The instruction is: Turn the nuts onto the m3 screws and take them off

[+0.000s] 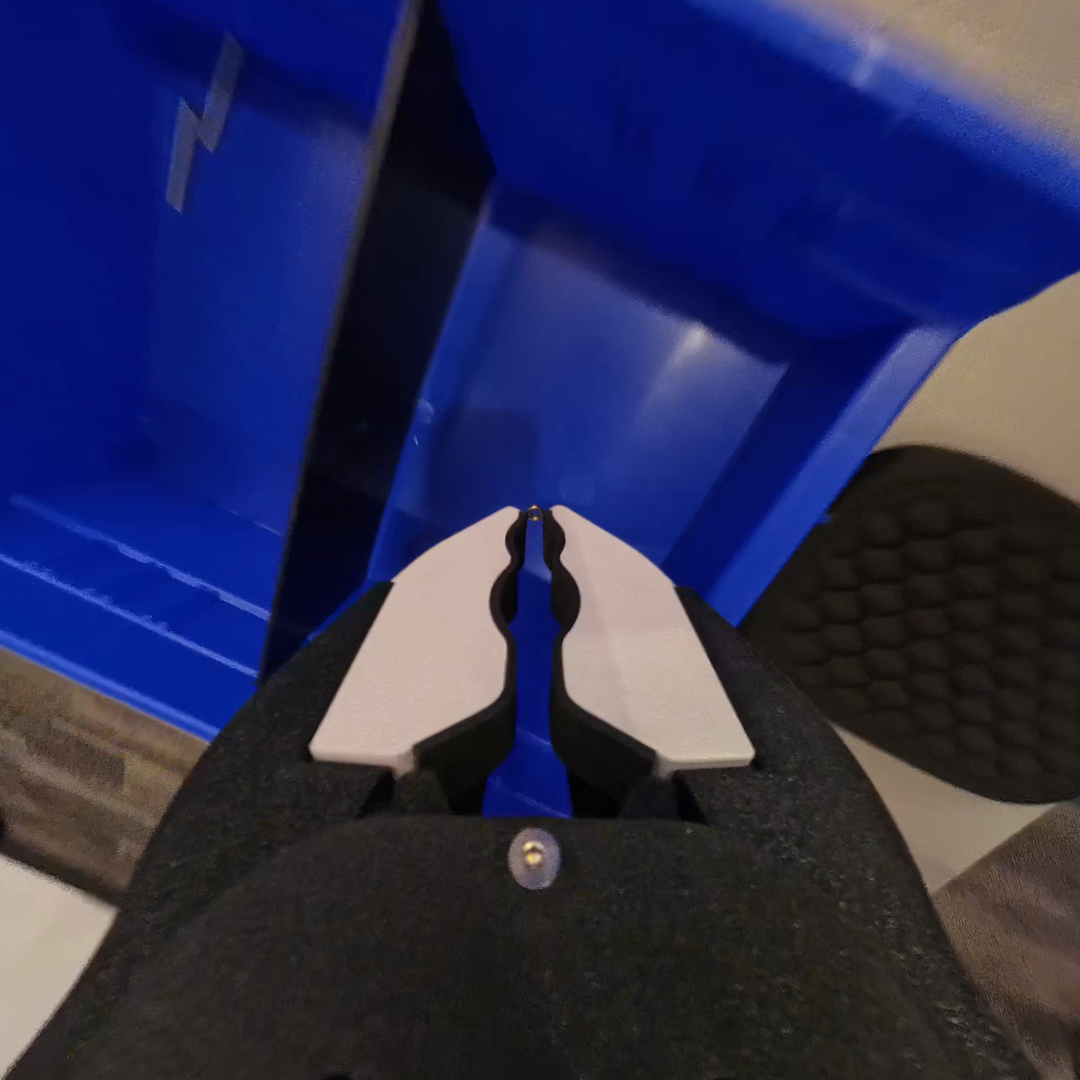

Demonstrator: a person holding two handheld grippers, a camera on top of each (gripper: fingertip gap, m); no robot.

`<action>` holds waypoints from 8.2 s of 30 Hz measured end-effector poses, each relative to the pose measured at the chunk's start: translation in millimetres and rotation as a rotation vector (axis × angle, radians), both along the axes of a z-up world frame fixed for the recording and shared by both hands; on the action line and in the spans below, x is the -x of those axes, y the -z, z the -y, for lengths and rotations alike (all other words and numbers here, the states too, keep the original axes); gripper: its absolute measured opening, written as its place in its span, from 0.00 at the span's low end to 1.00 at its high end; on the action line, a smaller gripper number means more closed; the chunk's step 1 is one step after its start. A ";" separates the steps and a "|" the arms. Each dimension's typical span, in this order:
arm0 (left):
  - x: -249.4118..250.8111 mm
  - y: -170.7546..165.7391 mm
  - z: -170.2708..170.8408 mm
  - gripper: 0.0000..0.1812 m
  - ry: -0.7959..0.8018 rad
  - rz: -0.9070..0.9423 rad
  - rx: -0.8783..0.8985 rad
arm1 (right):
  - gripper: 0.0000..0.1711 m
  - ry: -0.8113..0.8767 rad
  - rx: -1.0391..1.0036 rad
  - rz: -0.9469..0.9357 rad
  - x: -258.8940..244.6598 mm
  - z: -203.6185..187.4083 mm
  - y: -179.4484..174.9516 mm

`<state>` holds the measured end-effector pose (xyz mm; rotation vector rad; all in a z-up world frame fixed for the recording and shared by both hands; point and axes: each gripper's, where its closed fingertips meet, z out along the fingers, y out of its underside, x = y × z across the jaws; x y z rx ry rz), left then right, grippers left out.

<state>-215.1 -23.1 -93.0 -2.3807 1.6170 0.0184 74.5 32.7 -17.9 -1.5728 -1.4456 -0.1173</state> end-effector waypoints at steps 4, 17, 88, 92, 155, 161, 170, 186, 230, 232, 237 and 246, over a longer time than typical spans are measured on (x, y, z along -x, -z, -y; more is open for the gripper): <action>-62.1 -62.9 8.1 0.03 0.074 0.296 -0.085 | 0.17 0.014 -0.007 -0.003 -5.2 -3.3 -4.7; -271.0 -1.9 -2.8 0.03 0.414 0.178 -0.017 | 0.17 0.235 -0.069 -0.147 -121.9 -23.7 -86.1; -59.5 61.0 -164.9 0.04 0.349 -0.053 -0.012 | 0.17 0.360 0.303 0.142 -153.7 -36.1 13.7; -59.5 59.4 -168.7 0.08 0.362 -0.068 -0.059 | 0.17 0.349 0.314 0.146 -151.5 -34.3 15.9; -270.4 -185.0 -17.3 0.01 0.185 1.190 -0.141 | 0.21 -0.238 0.414 -0.720 9.4 36.8 -81.6; -295.1 -183.7 -8.4 0.01 0.246 1.164 -0.162 | 0.19 -0.284 0.504 -0.854 14.8 42.2 -89.8; -298.5 -183.4 -1.6 0.08 0.275 1.161 -0.136 | 0.02 -0.320 0.435 -0.785 12.3 46.1 -87.9; -299.3 -162.0 28.5 0.15 -0.075 1.096 0.483 | 0.02 -0.470 -0.587 -0.219 -2.5 45.8 -74.1; -291.6 -164.1 19.4 0.01 -0.145 1.287 0.655 | 0.16 -0.335 -0.852 -0.129 5.8 42.1 -81.0; -286.8 -172.3 17.1 0.01 -0.089 1.331 0.554 | 0.16 -0.319 -0.764 -0.165 4.4 35.3 -78.3; -273.1 -186.7 3.9 0.01 0.005 1.399 0.251 | 0.15 -0.303 -0.274 -0.440 6.0 24.4 -70.5; -230.5 -192.3 -28.4 0.01 0.005 1.223 -0.319 | 0.04 -0.078 0.513 -0.431 -18.4 -0.9 -5.9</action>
